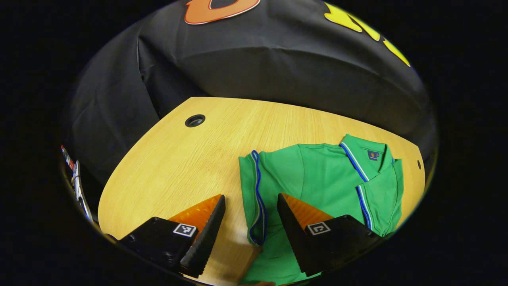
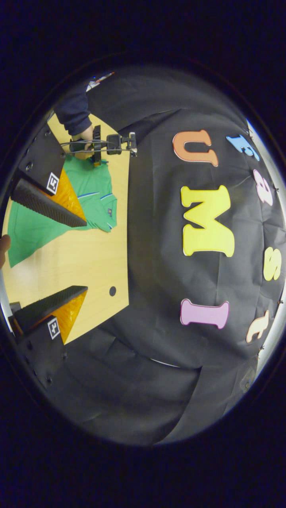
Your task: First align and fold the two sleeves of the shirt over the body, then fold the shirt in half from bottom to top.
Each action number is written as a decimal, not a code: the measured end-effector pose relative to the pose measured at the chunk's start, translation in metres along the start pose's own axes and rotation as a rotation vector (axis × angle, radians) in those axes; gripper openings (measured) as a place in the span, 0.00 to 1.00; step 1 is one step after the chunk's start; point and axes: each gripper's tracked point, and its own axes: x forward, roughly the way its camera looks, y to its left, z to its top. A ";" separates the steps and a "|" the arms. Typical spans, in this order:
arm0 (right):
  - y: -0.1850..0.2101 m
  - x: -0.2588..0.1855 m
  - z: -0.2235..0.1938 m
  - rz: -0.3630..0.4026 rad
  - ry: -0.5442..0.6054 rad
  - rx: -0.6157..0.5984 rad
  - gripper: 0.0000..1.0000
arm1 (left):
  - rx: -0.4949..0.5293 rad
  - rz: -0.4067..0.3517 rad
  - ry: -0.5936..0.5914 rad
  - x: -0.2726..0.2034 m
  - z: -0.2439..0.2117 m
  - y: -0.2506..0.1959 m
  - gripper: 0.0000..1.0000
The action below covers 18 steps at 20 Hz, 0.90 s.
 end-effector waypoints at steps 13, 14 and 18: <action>0.003 -0.016 0.008 -0.010 -0.032 0.013 0.93 | 0.023 -0.067 0.079 0.011 -0.008 -0.003 0.20; 0.005 -0.017 0.008 -0.007 -0.031 0.016 0.93 | 0.023 -0.069 0.083 0.012 -0.007 -0.003 0.16; 0.011 -0.021 0.011 0.019 -0.038 0.000 0.93 | 0.057 -0.081 0.107 0.010 -0.007 -0.001 0.07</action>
